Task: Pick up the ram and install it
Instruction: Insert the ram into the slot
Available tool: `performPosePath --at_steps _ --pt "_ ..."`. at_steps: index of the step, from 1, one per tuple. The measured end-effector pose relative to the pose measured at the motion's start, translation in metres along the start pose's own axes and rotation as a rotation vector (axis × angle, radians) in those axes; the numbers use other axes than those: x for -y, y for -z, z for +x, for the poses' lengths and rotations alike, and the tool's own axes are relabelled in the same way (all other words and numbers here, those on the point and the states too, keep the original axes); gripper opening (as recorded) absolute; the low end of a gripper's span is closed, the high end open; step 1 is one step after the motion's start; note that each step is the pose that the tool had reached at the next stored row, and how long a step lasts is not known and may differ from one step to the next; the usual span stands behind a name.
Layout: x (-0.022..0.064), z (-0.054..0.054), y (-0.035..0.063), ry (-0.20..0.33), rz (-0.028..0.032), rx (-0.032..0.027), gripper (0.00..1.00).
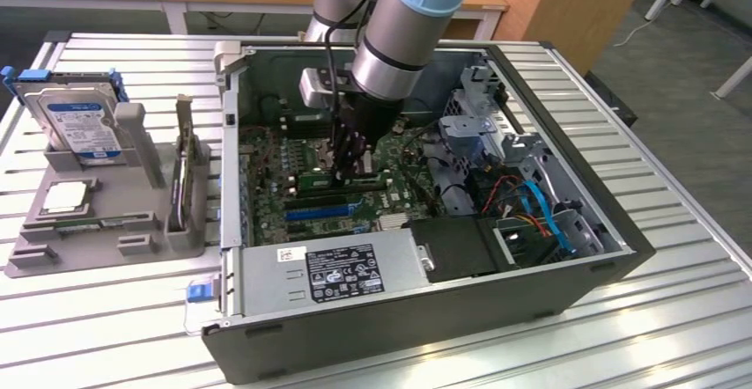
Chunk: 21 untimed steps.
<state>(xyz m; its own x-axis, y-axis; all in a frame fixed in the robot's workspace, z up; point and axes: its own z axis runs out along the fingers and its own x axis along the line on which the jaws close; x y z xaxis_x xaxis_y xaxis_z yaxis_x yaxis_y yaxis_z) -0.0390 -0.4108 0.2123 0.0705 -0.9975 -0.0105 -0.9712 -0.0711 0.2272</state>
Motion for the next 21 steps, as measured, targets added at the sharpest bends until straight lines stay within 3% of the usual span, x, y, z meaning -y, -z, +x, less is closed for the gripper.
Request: performPosePath --at_steps 21 --pt "0.0006 0.0001 -0.0026 -0.001 0.0004 0.0001 0.14"
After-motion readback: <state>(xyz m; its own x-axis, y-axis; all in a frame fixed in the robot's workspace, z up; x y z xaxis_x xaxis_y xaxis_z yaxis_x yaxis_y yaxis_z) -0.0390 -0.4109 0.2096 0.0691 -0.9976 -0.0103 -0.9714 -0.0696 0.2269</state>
